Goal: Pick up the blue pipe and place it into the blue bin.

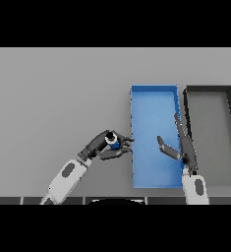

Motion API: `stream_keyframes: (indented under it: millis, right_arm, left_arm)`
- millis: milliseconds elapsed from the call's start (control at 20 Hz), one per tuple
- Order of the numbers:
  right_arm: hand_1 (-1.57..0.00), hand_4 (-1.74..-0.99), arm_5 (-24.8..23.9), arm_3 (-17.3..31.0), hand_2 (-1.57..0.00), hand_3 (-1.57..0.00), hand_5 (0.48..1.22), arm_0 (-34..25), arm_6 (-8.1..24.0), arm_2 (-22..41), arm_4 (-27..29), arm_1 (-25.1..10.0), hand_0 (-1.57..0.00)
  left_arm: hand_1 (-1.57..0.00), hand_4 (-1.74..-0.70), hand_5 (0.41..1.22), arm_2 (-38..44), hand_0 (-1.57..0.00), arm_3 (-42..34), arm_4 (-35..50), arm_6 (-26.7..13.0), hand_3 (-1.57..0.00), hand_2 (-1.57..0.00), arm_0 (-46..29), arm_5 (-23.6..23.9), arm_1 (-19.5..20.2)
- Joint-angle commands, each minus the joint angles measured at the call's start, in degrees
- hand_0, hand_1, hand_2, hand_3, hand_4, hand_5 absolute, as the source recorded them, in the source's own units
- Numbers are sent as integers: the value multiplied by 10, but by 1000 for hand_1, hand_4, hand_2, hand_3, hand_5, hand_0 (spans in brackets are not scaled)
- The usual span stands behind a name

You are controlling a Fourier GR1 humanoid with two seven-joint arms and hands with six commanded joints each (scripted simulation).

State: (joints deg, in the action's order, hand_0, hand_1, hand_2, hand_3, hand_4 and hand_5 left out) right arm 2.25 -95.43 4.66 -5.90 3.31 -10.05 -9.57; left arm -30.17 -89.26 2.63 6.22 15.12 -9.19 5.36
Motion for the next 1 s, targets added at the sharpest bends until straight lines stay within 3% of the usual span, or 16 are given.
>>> stream_keyframes:
  millis: [0,50,200,300,400,550,650,700,850,950]
  right_arm:
    - [1,-1158,0,2,1,1,643,1,-3,2,-1,1,1]
    - [1,-1155,0,10,1,1,642,-3,-4,-2,1,1,1]
    - [1,-1141,-22,-34,1,1,643,39,-17,12,-22,14,1]
    - [1,-1138,-54,-71,1,1,643,82,-11,23,-51,34,1]
    - [1,-1188,-88,-110,1,1,643,130,-5,38,-86,58,1]
    - [1,-1187,-103,-150,-20,1,642,156,9,47,-104,69,1]
    - [-12,-1198,-54,-173,-67,0,641,154,-23,43,-21,68,1]
    - [-22,-1202,-16,-195,-89,-1,624,158,-15,52,16,61,1]
    - [-23,-1224,60,-247,-118,-1,600,117,63,44,110,5,1]
    - [-14,-1237,89,-254,-111,0,577,66,151,54,142,-18,1]
  left_arm:
    - [-1565,-1466,1219,-2,-1564,-14,0,-17,-1566,-1566,0,2,-4]
    - [-1566,-1467,1219,0,-1565,-17,0,-20,-1567,-1567,-5,-2,-1]
    - [-1569,-1466,1220,0,-1568,-20,-10,-26,-1569,-1569,-16,-9,-5]
    - [-1569,-1466,1220,3,-1569,-16,-15,-28,-1570,-1570,-12,-15,-11]
    - [-1570,-1466,1220,8,-1570,-6,-22,-30,-1570,-1570,-10,-16,-17]
    - [-1570,-1467,1220,16,-1570,-2,-24,-25,-1571,-1571,-6,-28,-24]
    - [-1571,-1467,1221,18,-1571,-3,-32,-23,-1571,-1571,-9,-32,-23]
    - [-1571,-1467,1221,15,-1571,-5,-35,-24,-1571,-1571,-15,-35,-28]
    - [-1571,-1467,1221,19,-1571,-9,-40,-22,-1571,-1571,-12,-42,-40]
    - [-1571,-1467,1221,25,-1571,-10,-41,-36,-1571,-1571,-14,-47,-42]
